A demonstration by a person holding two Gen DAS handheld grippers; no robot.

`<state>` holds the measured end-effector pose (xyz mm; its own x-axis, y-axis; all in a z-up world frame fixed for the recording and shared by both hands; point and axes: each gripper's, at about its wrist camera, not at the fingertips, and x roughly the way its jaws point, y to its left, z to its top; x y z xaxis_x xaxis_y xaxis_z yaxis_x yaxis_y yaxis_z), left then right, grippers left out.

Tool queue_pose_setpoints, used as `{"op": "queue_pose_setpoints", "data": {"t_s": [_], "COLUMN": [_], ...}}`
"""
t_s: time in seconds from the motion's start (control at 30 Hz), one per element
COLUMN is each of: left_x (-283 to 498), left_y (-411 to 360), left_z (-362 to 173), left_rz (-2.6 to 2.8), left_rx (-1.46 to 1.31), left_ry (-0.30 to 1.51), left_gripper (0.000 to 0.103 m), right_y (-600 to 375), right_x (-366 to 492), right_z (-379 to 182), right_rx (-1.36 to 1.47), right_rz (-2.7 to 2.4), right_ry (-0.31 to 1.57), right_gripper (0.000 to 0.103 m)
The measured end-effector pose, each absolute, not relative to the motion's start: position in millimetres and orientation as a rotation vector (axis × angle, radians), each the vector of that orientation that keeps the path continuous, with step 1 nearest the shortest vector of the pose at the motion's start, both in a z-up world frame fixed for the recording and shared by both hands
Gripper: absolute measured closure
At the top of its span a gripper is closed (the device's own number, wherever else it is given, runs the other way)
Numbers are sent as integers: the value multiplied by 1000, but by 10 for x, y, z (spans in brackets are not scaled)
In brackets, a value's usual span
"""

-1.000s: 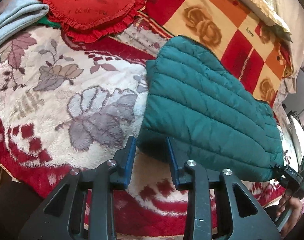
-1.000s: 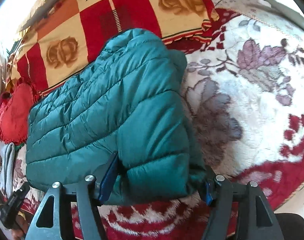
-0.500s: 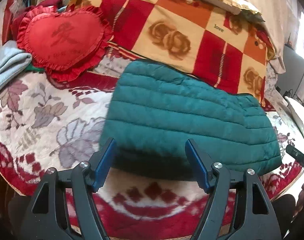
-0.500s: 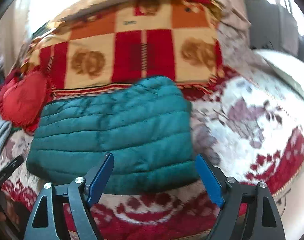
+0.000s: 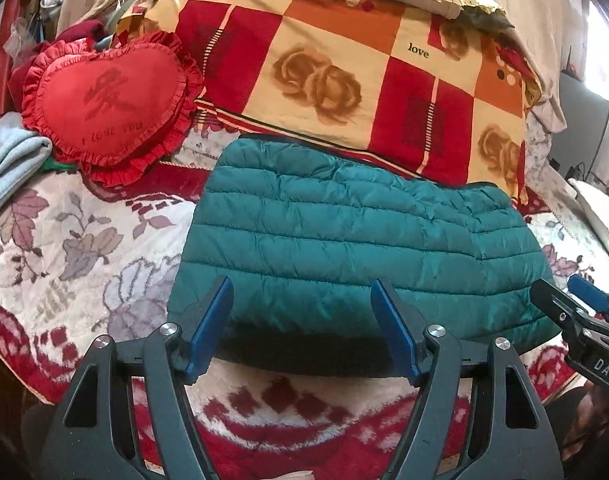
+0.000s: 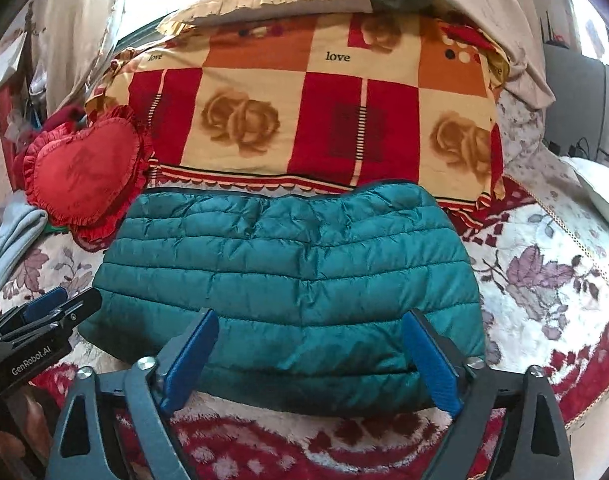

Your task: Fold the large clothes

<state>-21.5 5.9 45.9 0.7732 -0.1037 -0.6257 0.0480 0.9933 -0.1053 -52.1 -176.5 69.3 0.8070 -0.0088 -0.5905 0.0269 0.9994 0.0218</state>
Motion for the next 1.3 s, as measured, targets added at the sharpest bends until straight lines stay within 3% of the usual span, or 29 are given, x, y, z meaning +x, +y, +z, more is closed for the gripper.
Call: {"op": "queue_pose_setpoints", "data": {"t_s": [1.3], "left_x": [24], "left_y": [-147], "left_z": [317], "left_rz": [-38], "left_rx": [17], "left_ry": [689], "left_gripper": [31], "right_y": [-1836], "right_x": [-282], "right_z": [535], "right_rx": [79], "right_rz": [-6], "right_ry": [674], "right_gripper": [5]}}
